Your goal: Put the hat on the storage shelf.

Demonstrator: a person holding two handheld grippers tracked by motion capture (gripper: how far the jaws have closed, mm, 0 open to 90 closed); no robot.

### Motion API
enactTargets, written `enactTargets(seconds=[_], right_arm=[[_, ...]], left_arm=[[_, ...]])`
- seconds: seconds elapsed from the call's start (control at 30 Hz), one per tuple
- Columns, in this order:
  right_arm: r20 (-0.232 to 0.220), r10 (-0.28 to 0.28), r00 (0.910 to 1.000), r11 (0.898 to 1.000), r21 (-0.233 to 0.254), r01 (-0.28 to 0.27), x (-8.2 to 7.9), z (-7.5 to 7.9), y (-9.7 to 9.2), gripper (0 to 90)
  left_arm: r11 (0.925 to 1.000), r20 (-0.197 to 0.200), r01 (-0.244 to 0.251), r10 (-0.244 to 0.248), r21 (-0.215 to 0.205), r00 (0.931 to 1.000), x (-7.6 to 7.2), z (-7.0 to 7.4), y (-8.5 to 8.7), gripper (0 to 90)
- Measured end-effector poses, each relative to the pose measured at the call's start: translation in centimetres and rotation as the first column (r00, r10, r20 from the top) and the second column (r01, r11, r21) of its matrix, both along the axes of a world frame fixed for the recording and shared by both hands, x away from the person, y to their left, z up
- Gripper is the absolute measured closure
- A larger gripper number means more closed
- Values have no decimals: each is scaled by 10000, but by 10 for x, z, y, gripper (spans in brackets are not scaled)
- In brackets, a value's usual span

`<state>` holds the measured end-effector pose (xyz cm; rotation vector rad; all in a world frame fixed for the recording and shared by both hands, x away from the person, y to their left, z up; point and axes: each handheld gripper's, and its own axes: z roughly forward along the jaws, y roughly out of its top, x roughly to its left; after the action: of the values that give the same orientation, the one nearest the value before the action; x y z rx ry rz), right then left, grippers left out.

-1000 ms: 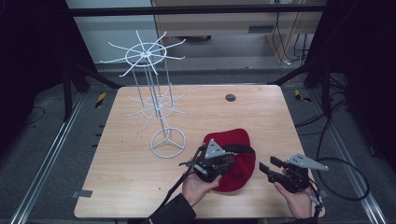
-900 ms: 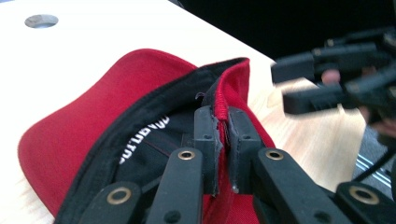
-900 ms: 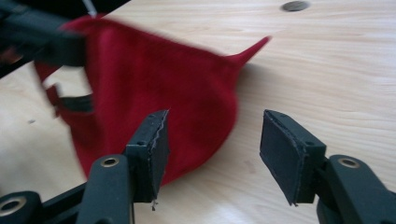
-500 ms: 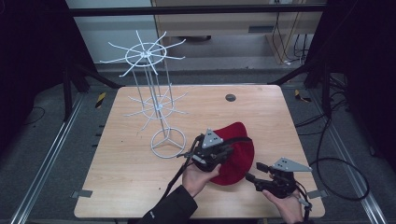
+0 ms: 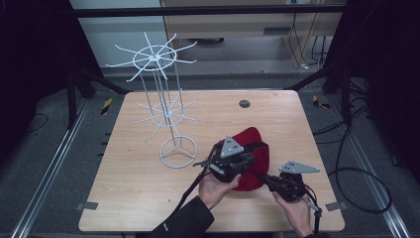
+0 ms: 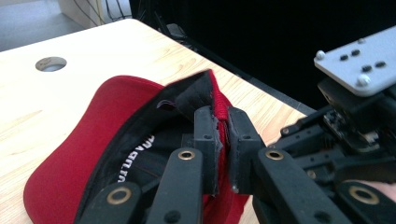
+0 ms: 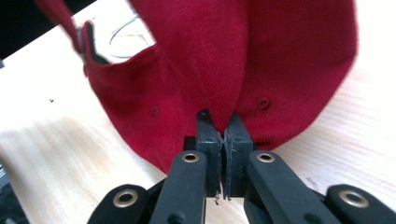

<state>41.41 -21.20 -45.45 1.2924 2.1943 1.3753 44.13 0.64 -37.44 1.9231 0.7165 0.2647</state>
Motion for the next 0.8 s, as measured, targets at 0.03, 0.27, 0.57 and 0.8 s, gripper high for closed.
enactTargets(seconds=[0.03,0.27,0.57,0.8], right_arm=[[128,-179,9998,9998,-34,180,0,2,-3,883],[1128,-852,9900,9961,-126,871,0,20,-17,881],[2265,-229,9738,9821,-1768,642,7,54,2,880],[2089,959,9732,9573,-2873,-326,12,64,33,880]], left_arm=[[10000,-8,22,-22,-58,10000,-1,0,0,835],[9994,83,104,-101,-326,9999,-6,3,6,832],[9987,99,-147,152,-487,9998,-18,-4,35,829],[9984,-51,-491,490,-276,9988,-28,-20,69,828]])
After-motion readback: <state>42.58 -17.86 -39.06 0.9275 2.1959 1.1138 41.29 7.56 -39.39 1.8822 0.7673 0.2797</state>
